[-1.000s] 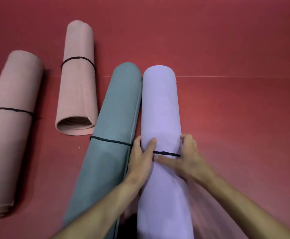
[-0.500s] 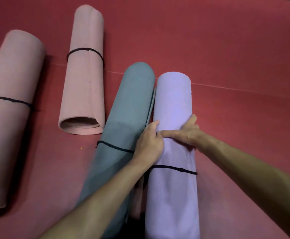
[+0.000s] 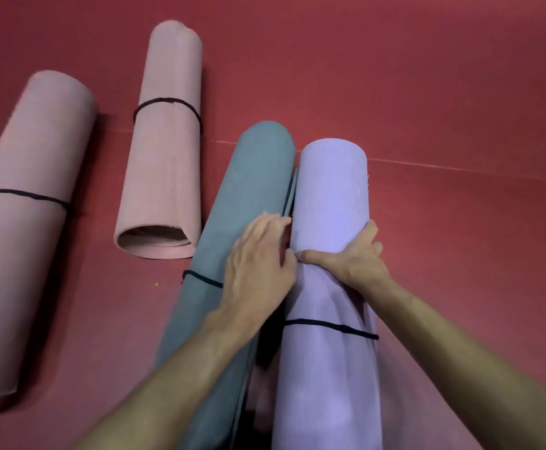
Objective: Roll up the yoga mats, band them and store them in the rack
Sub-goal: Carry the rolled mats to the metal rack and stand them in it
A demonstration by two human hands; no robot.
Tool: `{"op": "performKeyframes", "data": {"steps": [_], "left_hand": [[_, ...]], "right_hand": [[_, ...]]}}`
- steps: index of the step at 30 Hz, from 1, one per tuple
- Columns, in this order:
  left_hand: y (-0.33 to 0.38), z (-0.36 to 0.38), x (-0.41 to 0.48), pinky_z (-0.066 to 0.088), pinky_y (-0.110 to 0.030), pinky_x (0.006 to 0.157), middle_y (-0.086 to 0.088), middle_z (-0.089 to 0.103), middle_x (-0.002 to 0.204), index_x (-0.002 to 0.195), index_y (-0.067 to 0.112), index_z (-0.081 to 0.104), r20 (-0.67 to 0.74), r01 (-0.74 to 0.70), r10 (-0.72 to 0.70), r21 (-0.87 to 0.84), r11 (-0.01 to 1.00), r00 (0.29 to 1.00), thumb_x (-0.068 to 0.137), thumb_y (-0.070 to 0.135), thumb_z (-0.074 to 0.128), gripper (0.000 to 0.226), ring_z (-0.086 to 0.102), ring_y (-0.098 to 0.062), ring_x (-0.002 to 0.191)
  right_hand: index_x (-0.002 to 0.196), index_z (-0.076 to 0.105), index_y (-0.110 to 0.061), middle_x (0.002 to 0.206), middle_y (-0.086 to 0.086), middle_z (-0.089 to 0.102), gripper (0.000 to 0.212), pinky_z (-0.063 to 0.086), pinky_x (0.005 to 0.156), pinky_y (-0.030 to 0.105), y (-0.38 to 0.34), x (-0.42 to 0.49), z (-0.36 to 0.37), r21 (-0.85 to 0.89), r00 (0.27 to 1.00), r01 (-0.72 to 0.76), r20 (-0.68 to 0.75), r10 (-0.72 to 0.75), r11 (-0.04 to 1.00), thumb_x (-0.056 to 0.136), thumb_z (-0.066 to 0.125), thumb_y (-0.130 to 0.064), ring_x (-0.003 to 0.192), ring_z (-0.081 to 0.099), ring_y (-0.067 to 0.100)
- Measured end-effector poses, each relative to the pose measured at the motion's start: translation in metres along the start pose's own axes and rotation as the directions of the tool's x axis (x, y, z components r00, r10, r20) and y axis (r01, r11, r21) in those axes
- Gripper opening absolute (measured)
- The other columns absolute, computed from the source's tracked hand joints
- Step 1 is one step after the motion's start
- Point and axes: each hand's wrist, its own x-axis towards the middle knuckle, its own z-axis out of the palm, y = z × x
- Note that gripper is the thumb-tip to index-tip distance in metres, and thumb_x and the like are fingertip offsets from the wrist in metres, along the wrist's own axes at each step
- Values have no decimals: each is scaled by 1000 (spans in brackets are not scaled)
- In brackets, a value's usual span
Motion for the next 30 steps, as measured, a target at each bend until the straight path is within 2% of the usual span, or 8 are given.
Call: {"op": "performKeyframes", "data": {"steps": [2,5,9,12,17,21,25,30], "left_hand": [[-12,-6,11,13,-48,127,-5,33,166,156,20,40,-8,29,-28,180,983,1000,93,38,65,70,18,-22,158],[-17,-5,34,11,-55,128,-7,-1,174,165,25,7,117,197,-234,266,944,965,83,66,71,111,-2,-27,160],[-18,3,52,28,-66,118,-9,-7,173,164,34,-9,105,218,-282,405,888,954,65,82,76,139,2,-34,159],[-16,3,62,38,-71,108,-12,-10,172,161,37,-19,122,216,-315,499,839,941,55,92,73,151,8,-40,156],[-16,-1,68,44,-71,103,-16,-18,170,158,38,-27,150,240,-367,526,816,918,48,94,74,160,12,-43,155],[-23,-1,68,48,-61,102,-19,-6,169,159,37,-23,82,303,-386,482,822,919,50,91,75,156,29,-39,146],[-28,-2,69,47,-58,104,-20,0,169,160,39,-20,76,324,-398,454,830,914,54,81,81,152,35,-39,143],[-28,-9,69,50,-47,92,-14,33,149,162,39,-13,86,301,-368,420,856,926,57,76,83,147,51,-34,120]], "right_hand": [[159,-5,-29,158,14,24,155,39,114,56,-1,0,1,14,1000,-5,7,5,1000,46,91,-74,142,37,43],[162,-7,-27,163,14,20,157,36,116,57,-4,3,-2,68,1000,-13,15,11,998,47,83,-85,146,33,43],[163,-13,-25,173,11,2,158,29,118,64,-4,3,-5,-3,997,25,-78,-25,1000,50,77,-90,156,19,39],[162,-20,-24,173,12,-15,156,19,120,71,-11,0,0,-178,971,172,-137,-198,969,57,75,-89,159,4,42],[160,-27,-25,169,11,-27,158,18,117,76,-27,3,10,-353,944,258,-106,-312,899,53,65,-99,157,-7,47],[163,-16,-21,173,6,-14,154,23,118,73,-24,3,16,-252,937,232,-200,-285,940,58,69,-94,158,-1,41],[164,-10,-22,174,11,0,162,29,119,66,-17,17,-5,87,984,33,-177,-17,996,48,83,-85,158,14,38],[156,15,-16,151,17,44,140,47,105,56,-13,19,-20,94,991,-1,-131,13,996,52,87,-75,131,52,43]]}}
